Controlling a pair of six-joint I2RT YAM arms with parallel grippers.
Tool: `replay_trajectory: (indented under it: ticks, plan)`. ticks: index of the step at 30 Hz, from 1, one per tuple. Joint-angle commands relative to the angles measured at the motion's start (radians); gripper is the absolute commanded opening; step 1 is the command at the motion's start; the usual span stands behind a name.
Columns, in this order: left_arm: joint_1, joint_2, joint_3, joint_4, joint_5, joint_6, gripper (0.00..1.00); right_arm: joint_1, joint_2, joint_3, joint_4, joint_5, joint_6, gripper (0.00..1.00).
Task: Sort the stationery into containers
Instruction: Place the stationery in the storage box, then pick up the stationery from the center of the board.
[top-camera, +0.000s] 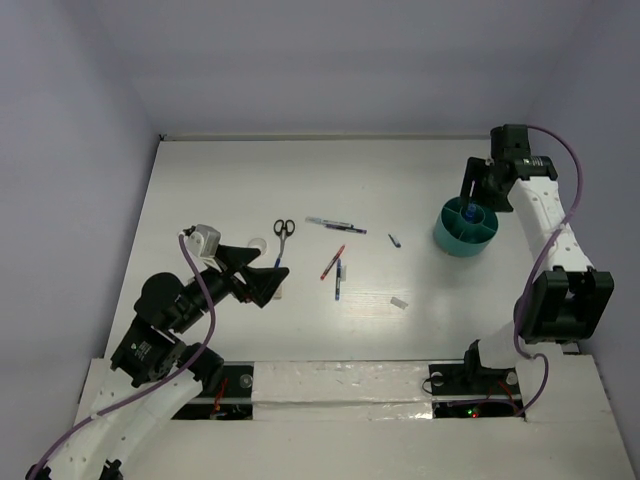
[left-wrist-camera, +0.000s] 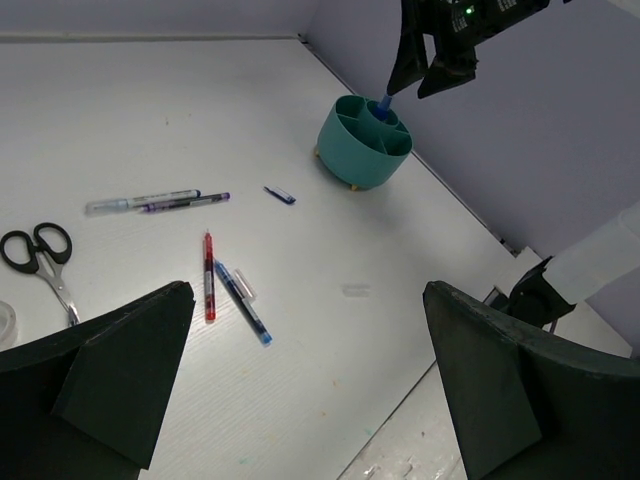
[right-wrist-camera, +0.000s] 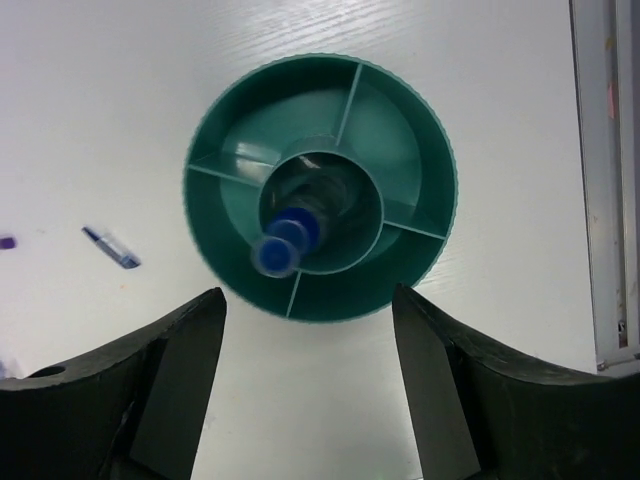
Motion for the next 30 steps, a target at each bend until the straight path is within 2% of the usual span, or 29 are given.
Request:
replay_trajectory:
  ticks: [1, 3, 5, 6, 7, 9, 10, 11, 13, 15, 17, 18, 22, 25, 30]
  plan:
    - [-0.006, -0.002, 0.005, 0.030, -0.014, 0.003, 0.99, 0.059, -0.126, 0.048, 0.069, -0.095, -0.013, 0.72]
    - [-0.006, -0.011, 0.005, 0.026, -0.039, 0.003, 0.99, 0.203, -0.146, 0.031, 0.081, -0.081, 0.006, 0.68]
    - [-0.006, -0.019, 0.007, 0.019, -0.057, 0.001, 0.99, 0.320, -0.163, 0.013, 0.117, -0.063, 0.057, 0.55]
    - [-0.006, -0.019, 0.008, 0.016, -0.083, 0.000, 0.99, 0.434, -0.166, -0.024, 0.144, -0.070, 0.076, 0.49]
    - [-0.006, -0.014, 0.011, 0.005, -0.100, -0.003, 0.99, 0.490, -0.166, -0.044, 0.204, -0.073, 0.093, 0.39]
    - [-0.006, -0.006, 0.017, -0.009, -0.170, -0.009, 0.99, 0.592, -0.155, -0.081, 0.267, -0.055, 0.157, 0.30]
    - [-0.006, -0.002, 0.020, -0.018, -0.200, -0.014, 0.99, 0.685, -0.146, -0.116, 0.302, -0.050, 0.176, 0.28]
    - [-0.006, 0.007, 0.027, -0.036, -0.251, -0.025, 0.98, 0.733, -0.134, -0.129, 0.371, -0.040, 0.206, 0.28]
    - [0.005, 0.018, 0.034, -0.059, -0.324, -0.037, 0.97, 0.867, -0.064, -0.129, 0.411, -0.006, 0.230, 0.28]
    - [0.016, 0.017, 0.040, -0.079, -0.376, -0.055, 0.94, 0.945, -0.004, -0.123, 0.457, 0.061, 0.266, 0.30]
    - [0.028, 0.006, 0.050, -0.098, -0.411, -0.065, 0.93, 1.027, 0.079, -0.129, 0.521, 0.095, 0.294, 0.41]
    - [0.028, 0.001, 0.053, -0.104, -0.449, -0.072, 0.93, 1.047, 0.104, -0.135, 0.544, 0.098, 0.326, 0.50]
    - [0.037, -0.058, 0.062, -0.127, -0.522, -0.085, 0.93, 1.126, 0.219, -0.162, 0.691, 0.098, 0.388, 0.60]
    - [0.046, -0.107, 0.062, -0.132, -0.563, -0.094, 0.92, 1.170, 0.300, -0.135, 0.709, 0.094, 0.417, 0.65]
    - [0.057, -0.149, 0.059, -0.130, -0.582, -0.100, 0.92, 1.206, 0.420, -0.058, 0.689, 0.097, 0.434, 0.65]
